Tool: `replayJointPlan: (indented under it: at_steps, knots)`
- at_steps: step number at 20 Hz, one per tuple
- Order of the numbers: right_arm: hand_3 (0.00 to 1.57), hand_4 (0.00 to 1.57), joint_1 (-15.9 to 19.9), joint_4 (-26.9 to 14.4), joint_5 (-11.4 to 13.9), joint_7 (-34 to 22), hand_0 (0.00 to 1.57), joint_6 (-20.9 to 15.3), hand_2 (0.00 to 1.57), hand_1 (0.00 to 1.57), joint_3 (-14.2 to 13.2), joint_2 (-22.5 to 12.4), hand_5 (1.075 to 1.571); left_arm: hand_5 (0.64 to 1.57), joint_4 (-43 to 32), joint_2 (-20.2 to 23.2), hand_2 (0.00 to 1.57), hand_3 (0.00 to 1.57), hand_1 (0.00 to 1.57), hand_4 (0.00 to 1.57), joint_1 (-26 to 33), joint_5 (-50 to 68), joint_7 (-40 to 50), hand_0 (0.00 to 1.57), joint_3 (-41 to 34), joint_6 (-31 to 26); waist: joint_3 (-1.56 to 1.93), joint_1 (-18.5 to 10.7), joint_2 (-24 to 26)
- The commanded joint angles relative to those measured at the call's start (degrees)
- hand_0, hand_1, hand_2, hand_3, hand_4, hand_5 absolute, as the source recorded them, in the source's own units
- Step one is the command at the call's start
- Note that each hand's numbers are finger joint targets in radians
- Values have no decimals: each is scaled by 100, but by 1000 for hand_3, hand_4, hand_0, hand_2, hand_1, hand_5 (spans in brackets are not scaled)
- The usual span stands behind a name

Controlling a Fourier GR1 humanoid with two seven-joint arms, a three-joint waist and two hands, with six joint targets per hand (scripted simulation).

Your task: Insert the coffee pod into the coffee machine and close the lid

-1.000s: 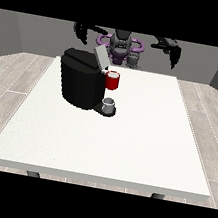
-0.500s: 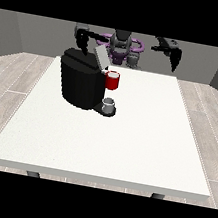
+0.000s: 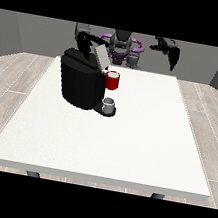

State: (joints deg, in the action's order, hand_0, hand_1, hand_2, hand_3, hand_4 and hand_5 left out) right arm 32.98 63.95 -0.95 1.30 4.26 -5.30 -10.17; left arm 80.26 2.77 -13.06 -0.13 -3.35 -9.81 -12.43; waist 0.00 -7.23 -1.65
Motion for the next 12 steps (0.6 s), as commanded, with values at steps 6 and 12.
replayJointPlan:
  at_steps: [6,12]
  knots:
    - [0,0,383,-250,107,-78,0,-33,0,0,97,186,1571,1571,-6,164,0,0,0,0,109,68,-30,0,15,80,0,39,-43]
    - [0,0,555,-539,343,247,0,-301,0,0,156,365,1571,1571,63,135,0,0,0,0,-30,89,51,0,104,182,0,-75,-155]
